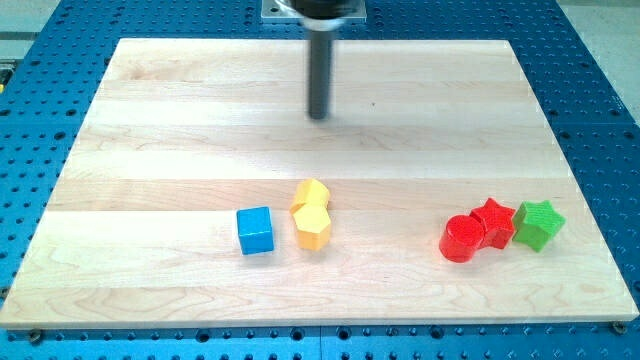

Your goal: Move the arm towards the hexagon

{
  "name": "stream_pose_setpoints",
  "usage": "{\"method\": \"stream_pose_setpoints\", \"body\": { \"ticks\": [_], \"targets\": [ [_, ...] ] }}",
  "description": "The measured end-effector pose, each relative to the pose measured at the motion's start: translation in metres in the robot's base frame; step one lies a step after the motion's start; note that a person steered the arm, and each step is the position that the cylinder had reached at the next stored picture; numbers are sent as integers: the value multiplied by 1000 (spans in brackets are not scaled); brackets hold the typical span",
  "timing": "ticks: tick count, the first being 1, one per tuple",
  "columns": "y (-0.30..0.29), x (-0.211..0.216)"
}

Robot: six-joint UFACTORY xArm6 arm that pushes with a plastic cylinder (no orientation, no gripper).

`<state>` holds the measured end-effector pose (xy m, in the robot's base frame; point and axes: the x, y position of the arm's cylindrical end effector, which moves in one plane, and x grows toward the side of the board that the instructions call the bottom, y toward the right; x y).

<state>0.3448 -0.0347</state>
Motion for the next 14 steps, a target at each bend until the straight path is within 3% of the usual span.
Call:
{"method": "stream_pose_setpoints", "body": {
  "ticks": [1, 2, 3, 5, 6, 9, 10, 11, 12, 13, 14],
  "targets": [
    [-9, -5],
    [23, -83],
    [53, -106],
    [148, 23],
    [139, 62],
    [139, 64],
    [125, 17],
    [96, -61],
    [76, -29],
    [104, 90],
    [109, 6]
  ]
}}
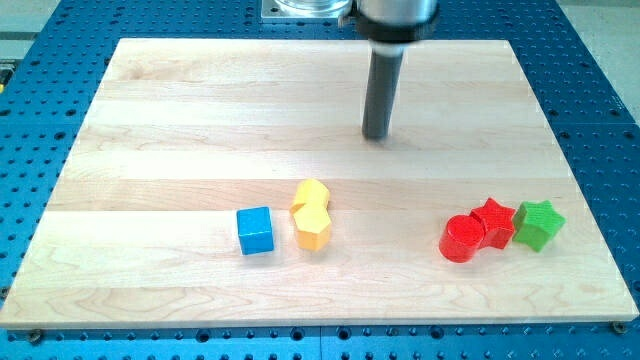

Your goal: Move the arm towards the hexagon

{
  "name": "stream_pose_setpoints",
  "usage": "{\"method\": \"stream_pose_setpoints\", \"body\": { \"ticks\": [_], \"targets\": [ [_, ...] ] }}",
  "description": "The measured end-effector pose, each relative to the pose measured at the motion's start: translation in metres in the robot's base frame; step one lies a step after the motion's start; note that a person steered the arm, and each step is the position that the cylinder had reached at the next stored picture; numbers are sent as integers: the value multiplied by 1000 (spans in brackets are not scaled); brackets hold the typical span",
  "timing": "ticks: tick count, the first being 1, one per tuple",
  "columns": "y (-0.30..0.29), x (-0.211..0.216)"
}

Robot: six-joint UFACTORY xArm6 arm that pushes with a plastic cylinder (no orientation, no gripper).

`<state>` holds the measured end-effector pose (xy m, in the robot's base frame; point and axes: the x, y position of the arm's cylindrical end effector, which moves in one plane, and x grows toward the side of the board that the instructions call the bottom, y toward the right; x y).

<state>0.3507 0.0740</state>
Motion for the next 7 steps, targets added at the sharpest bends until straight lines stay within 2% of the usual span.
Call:
{"method": "stream_pose_setpoints", "body": {
  "ticks": [1, 2, 3, 4, 5, 6, 7],
  "targets": [
    [-4, -40],
    [-4, -40],
    [-16, -22],
    [-21, 77],
    [-20, 149],
    [-26, 194],
    [-64, 216]
  ]
}}
